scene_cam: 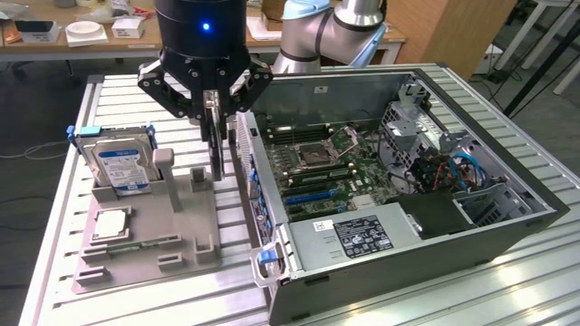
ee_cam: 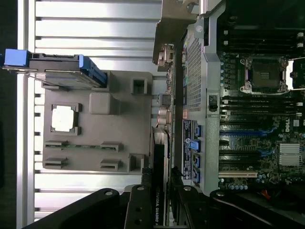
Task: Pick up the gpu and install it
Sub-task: 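Pick up the gpu and move the gpu toward the slot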
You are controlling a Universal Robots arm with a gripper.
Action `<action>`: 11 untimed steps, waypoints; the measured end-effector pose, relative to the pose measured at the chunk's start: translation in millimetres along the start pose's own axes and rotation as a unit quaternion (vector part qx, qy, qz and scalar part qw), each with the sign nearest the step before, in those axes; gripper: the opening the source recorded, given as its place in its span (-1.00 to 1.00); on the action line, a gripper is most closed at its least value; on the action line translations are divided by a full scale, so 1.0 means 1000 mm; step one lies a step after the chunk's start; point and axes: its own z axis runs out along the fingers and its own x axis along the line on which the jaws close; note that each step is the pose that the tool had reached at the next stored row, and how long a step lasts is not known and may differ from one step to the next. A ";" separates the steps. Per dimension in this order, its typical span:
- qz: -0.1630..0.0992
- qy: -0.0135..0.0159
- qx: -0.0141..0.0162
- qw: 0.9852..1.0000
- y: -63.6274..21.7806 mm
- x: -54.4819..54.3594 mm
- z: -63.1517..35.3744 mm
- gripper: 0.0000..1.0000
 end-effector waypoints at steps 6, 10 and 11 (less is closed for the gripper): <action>0.000 0.000 0.000 1.000 0.0000 0.000 0.0000 -0.48; 0.000 0.000 0.000 1.000 0.0000 -0.001 0.0001 -0.48; 0.000 0.000 0.000 1.000 0.0000 -0.001 0.0001 -0.48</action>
